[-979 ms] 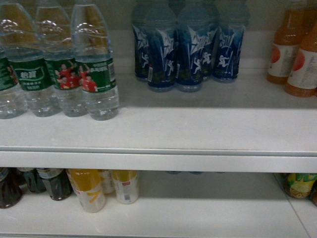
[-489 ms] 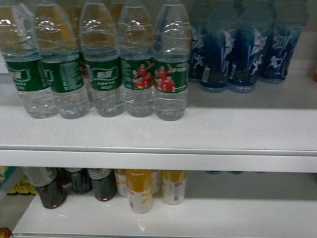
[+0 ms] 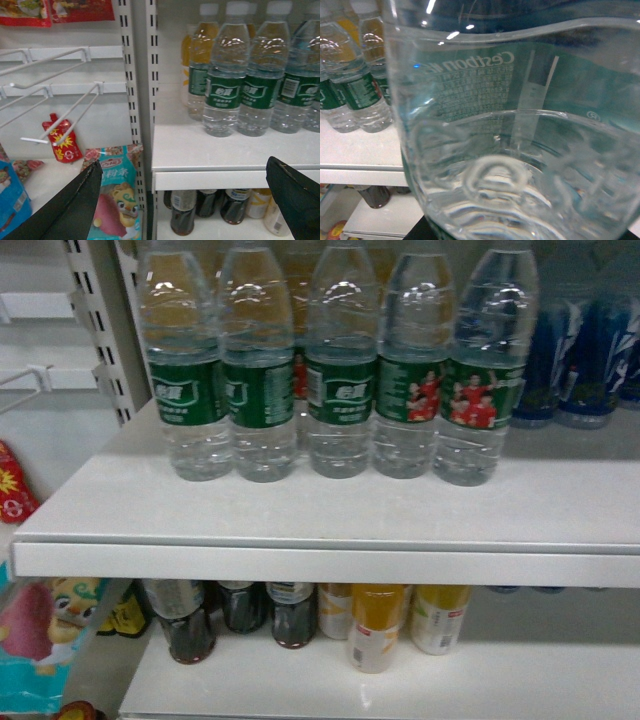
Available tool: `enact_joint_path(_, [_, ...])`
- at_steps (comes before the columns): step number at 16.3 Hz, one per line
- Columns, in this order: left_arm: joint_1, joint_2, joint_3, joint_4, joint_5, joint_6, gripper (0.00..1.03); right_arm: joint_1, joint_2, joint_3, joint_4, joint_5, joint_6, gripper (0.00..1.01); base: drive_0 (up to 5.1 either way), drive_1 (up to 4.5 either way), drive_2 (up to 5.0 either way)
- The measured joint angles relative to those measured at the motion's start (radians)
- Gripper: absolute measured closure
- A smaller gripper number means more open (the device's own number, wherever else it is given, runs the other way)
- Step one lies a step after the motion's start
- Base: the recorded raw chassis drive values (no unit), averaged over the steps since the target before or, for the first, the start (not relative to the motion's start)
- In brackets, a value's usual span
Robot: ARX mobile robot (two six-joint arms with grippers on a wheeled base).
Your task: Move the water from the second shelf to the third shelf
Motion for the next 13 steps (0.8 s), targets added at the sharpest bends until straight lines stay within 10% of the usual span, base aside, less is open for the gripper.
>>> enact_joint_path(7, [0.0,0.0,0.0,0.001,0.0,0.0,0.05,0.0,0.0,0.0,0.001,-0.003,0.0,0.62,-5.0,2.45,2.5])
enact_joint_path(13, [0.0,0.0,0.0,0.0,0.0,0.0,0.05,0.005,0.002,0.0,0.004,0.013,0.005,0.62,0.0,0.0,0.0])
